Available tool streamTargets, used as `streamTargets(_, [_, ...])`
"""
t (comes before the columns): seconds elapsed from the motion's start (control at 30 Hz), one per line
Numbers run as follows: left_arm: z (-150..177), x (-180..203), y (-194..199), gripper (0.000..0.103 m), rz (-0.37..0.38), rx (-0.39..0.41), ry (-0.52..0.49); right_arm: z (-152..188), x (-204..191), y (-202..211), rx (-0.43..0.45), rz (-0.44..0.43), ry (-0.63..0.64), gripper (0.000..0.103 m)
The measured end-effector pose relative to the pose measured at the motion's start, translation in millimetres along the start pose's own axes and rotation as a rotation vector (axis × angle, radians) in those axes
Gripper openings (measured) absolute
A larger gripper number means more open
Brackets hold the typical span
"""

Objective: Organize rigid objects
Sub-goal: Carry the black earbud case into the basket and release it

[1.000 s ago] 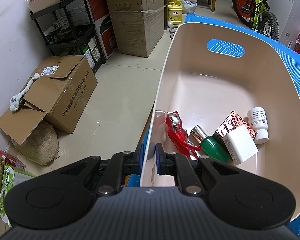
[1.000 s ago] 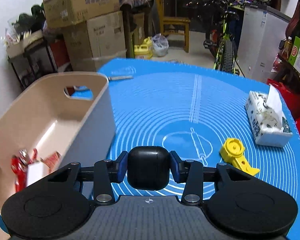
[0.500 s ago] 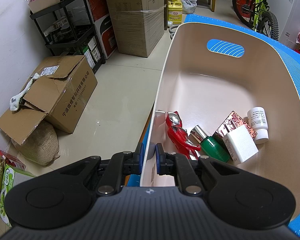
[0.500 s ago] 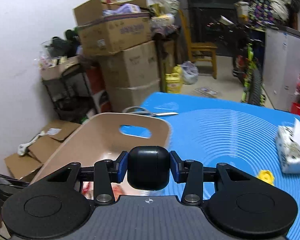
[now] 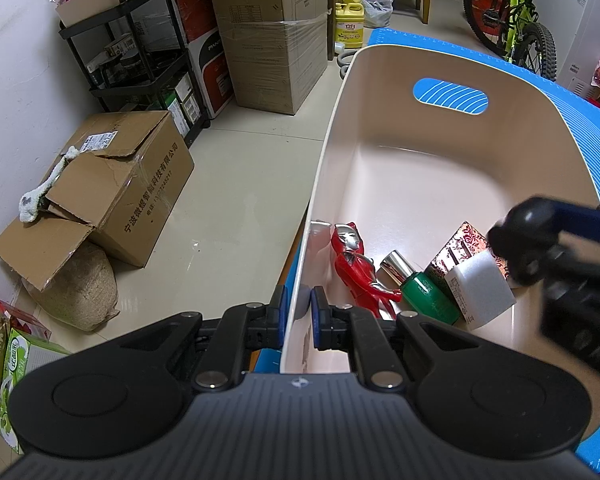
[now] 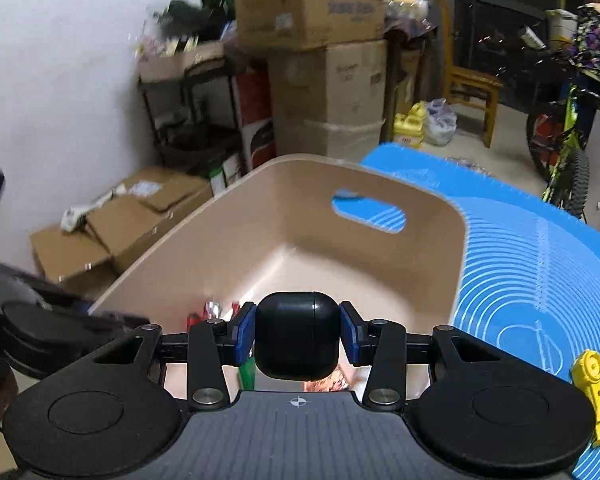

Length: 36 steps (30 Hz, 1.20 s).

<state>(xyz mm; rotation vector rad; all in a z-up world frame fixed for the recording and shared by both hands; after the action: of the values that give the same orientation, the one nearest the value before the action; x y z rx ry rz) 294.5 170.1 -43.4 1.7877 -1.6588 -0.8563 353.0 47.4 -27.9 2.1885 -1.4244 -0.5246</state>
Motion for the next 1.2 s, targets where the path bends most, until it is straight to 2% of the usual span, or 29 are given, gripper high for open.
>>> streamTargets(0.3, [-0.1, -0.1, -0.1, 0.014, 0.000, 0.000, 0.000, 23.4, -12.7, -18.8, -0.128, -0.014, 0.075, 0.049])
streamTargets(0.57, [0.1, 1.5, -0.2, 0.014, 0.001, 0.000, 0.001, 27.4, -13.9, -23.3, -0.164, -0.015, 0.075, 0.050])
streamTargets(0.63, [0.0, 1.4, -0.2, 0.014, 0.001, 0.000, 0.001, 28.3, -11.8, -22.8, -0.163, -0.018, 0.073, 0.051])
streamTargets(0.67, [0.0, 1.4, -0.2, 0.014, 0.000, 0.000, 0.001, 28.2, -11.0, -21.7, -0.161, -0.018, 0.072, 0.057])
streamTargets(0.73, [0.1, 1.3, -0.2, 0.014, 0.000, 0.000, 0.000, 26.5, -8.5, -18.3, -0.145, -0.017, 0.062, 0.064])
streamTargets(0.83, [0.1, 1.4, -0.3, 0.014, 0.001, 0.000, 0.001, 22.1, -5.7, -11.0, -0.126, -0.032, 0.047, 0.068])
streamTargets(0.93, [0.1, 1.3, -0.2, 0.014, 0.000, 0.000, 0.000, 16.5, -0.2, -0.2, -0.091, -0.016, 0.037, 0.081])
streamTargets(1.2, [-0.3, 2.4, -1.7, 0.014, 0.000, 0.000, 0.000, 2.1, 30.4, 26.1, -0.027, 0.015, -0.038, 0.081])
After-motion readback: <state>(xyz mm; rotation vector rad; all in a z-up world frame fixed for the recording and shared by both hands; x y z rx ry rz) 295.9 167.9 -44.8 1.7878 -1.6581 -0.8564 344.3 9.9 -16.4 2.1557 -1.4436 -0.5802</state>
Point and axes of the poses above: each gripper's, at about its wrist camera, not at the fingertips, and y roughly against the way its jaws point, x to its right, z to its underside, the point moved 4 cm from there along -y, roughly the way its jaws point, and after that the axes turned 10 degrees about x, right-handed, at the moved point
